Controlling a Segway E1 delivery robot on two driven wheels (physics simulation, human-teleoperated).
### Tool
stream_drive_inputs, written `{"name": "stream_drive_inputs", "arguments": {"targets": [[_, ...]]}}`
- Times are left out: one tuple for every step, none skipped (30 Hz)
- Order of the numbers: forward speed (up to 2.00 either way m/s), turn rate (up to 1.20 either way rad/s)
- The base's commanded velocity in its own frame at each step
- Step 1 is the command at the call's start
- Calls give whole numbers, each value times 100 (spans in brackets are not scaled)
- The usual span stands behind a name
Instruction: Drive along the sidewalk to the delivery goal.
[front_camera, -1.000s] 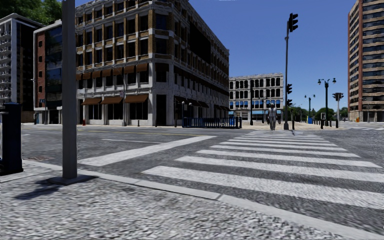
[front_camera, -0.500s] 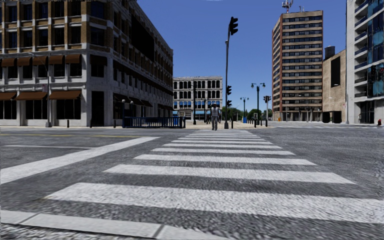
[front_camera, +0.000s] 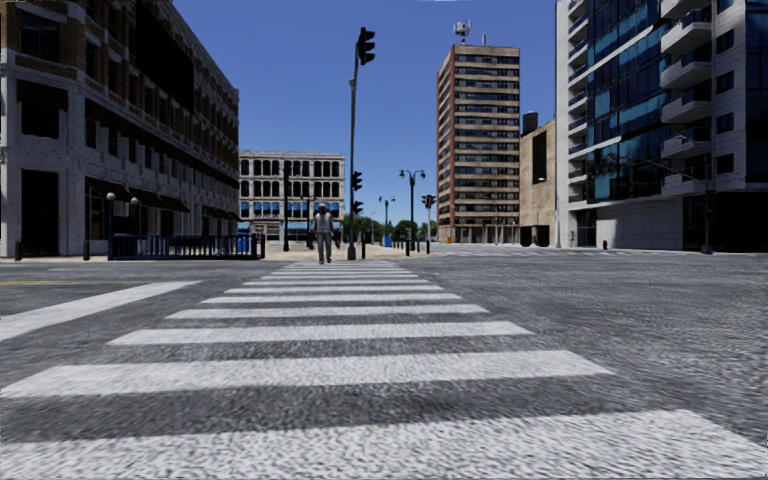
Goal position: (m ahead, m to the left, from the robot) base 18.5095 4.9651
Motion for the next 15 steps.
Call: {"name": "stream_drive_inputs", "arguments": {"targets": [[124,-51],[124,-40],[124,-32],[124,-21],[125,-9],[125,-9],[126,0],[127,0],[129,0],[130,0],[130,0],[131,0],[133,0],[134,0],[136,0]]}}
